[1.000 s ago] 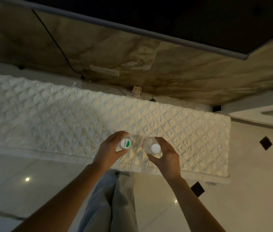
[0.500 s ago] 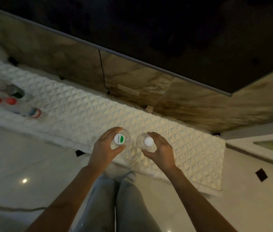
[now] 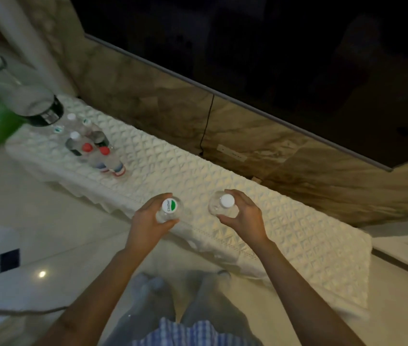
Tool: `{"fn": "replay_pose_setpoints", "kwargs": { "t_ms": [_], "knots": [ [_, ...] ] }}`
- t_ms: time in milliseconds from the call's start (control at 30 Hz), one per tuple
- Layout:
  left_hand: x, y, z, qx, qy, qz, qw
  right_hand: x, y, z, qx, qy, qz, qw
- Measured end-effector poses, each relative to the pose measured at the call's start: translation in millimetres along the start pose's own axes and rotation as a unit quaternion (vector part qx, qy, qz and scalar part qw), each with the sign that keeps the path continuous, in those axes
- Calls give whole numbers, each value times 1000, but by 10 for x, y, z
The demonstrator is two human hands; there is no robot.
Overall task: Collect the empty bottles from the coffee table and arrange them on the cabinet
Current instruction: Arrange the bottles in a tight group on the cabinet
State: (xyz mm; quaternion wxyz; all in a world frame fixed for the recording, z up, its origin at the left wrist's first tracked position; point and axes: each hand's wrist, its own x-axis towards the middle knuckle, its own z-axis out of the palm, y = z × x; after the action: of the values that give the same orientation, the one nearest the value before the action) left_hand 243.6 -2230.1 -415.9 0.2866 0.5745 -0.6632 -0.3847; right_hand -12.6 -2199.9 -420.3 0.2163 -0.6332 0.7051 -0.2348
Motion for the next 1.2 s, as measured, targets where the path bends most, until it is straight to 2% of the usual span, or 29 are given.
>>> {"fn": "replay_pose_setpoints", "kwargs": {
  "t_ms": [233,467,667,900,1200],
  "knots": [
    [263,-406,-862,13,-7,35,999,219,-895,412,28,56,20,998],
    [646,-710,-1311,49,-17,55,997,527,-1416,601,41,77,11,996],
    [1012,-767,-1422,42,-9,69,997,934,-1588,747,41,68,15,997],
    [1725,-703,-1501,30,-54,77,995,1589,-1631,922,62,81,28,994],
    [2581,-808,-1706,40,-93,84,991,2352,-1688,1029,74,61,54,994]
  ]
}}
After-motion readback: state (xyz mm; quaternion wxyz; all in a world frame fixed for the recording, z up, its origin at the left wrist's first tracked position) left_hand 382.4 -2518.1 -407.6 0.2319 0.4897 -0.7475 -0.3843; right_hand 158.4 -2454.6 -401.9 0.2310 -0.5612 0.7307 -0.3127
